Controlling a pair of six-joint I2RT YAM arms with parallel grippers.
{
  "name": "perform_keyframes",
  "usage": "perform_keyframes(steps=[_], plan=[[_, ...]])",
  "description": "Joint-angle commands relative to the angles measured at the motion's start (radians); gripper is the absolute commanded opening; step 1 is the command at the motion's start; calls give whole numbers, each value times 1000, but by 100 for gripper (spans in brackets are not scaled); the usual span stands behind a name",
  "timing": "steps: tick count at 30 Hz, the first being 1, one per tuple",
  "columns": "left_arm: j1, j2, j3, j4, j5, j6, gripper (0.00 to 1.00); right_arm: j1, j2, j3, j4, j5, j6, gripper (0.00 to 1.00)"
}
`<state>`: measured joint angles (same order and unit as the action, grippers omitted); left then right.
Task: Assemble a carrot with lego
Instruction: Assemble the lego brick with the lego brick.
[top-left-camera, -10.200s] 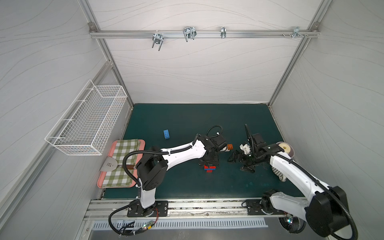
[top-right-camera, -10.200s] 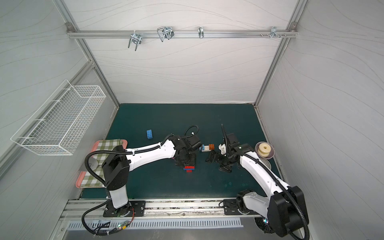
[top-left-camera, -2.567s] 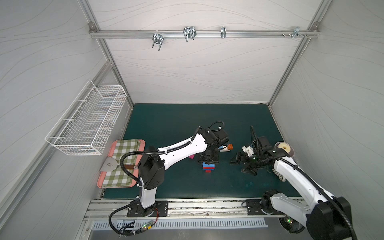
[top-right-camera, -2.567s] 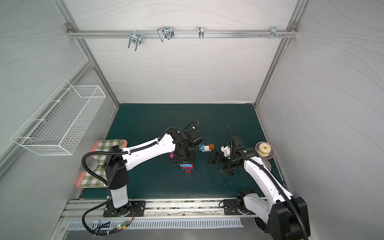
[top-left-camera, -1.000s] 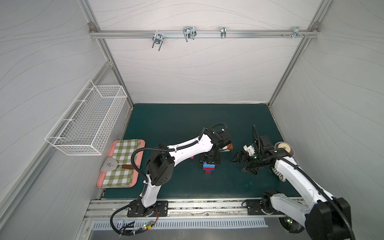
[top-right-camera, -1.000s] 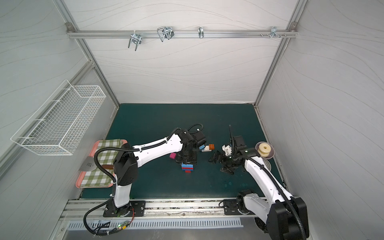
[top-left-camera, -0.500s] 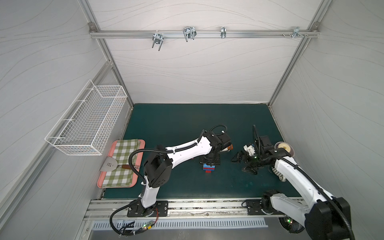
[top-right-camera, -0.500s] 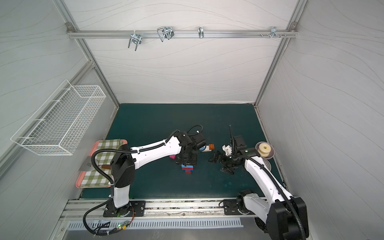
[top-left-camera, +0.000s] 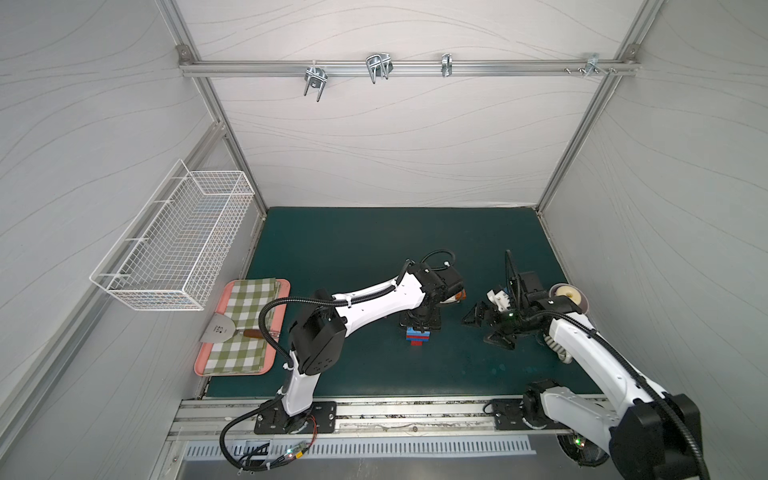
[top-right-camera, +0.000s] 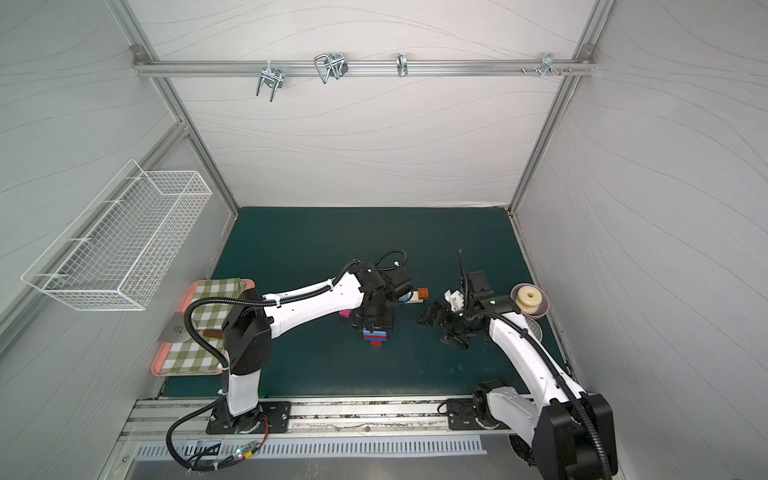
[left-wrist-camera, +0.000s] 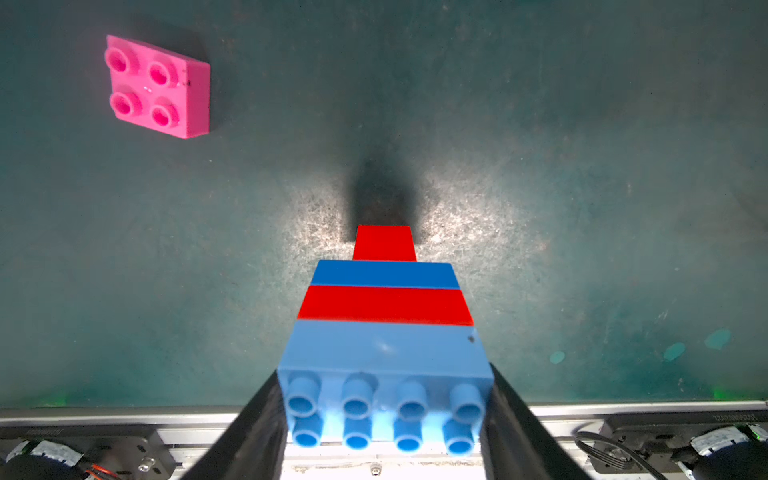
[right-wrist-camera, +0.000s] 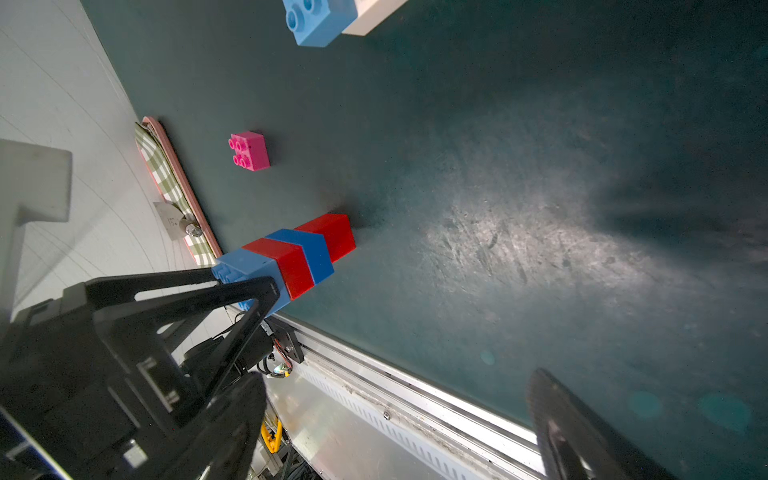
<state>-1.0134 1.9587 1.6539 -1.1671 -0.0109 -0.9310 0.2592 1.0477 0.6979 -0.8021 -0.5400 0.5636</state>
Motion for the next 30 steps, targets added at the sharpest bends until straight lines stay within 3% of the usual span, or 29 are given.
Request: perform_keyframes(steps=[1,11,30], plan=[[-8,81,-68,-9,24,5,11,-6,8,15,-27,-2,-16,99],[10,73,36,-52,-11,32,35,-9,14,36,-33,-3,-19,99],[15,30,66,-65,-30,26,57,-29,20,42,-34,-12,-33,99]])
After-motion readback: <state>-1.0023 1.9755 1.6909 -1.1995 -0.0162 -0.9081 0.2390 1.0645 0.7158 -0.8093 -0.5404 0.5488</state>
